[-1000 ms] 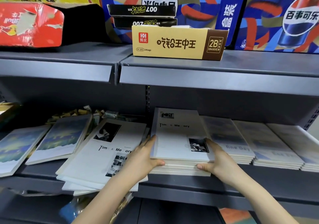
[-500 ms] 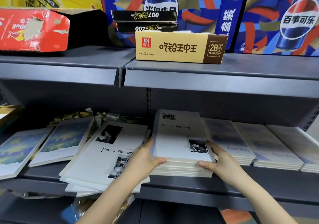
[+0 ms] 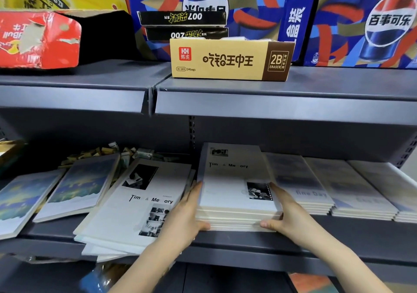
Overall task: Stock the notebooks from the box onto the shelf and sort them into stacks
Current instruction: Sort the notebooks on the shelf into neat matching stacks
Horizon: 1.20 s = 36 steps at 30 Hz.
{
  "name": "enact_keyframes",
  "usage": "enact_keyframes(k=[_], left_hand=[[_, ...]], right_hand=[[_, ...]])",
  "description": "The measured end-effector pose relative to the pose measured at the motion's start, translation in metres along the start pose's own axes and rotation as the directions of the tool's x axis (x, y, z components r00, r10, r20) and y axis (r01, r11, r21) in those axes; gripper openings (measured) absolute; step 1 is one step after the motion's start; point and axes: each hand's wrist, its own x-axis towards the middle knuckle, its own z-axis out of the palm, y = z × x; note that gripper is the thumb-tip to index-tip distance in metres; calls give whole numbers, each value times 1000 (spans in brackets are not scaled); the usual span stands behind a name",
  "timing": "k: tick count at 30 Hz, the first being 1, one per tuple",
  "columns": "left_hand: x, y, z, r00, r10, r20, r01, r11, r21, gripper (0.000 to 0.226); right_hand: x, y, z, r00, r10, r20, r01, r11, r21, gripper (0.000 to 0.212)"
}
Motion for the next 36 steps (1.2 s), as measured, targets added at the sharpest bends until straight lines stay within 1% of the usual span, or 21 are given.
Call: enact_keyframes(k=[3,7,13,15,17,20,23,28,31,34,36], left_hand=[[1,0,1,998,-54,-21,53,998,-34,101],[1,-1,-2,996,-84,-35,81,994,-79,97],[-1,2,-3,998,-55,-18,56,998,11,95],[-3,4,-2,998,-47,-29,47,999,1,95],[-6,9,-1,998,-44,-35,44,999,-14,86],[-9,12,1,996,-63,-66,61,998,-32,77],[-7,12,0,993,-72,-98,69,997,-39,73],[-5,10,0,993,-74,-92,73,997,-10,76],[-7,11,0,992,-85,-90,85,996,-4,80],[-9,12,1,992,-66,-105,66,998,-11,74],[-9,13,0,990,-82,-119,81,997,-10,70]], right_hand=[[1,3,3,1000,9,-24,-9,1000,-4,99],[3,3,5,999,11,-39,-11,1000,8,97],[1,3,7,999,16,-31,-15,998,54,97],[1,3,7,1000,6,-29,-4,999,48,96],[0,3,4,1000,-3,-24,4,999,35,92],[-1,-1,-2,1000,27,-6,-27,999,43,87],[-1,-4,-2,999,43,-2,-43,998,36,88],[-3,-8,-2,999,36,11,-35,999,-9,86],[-3,-7,-3,999,38,17,-38,999,2,87],[-1,-4,-3,999,42,9,-42,999,22,87],[0,-4,-4,999,48,17,-49,998,45,87]])
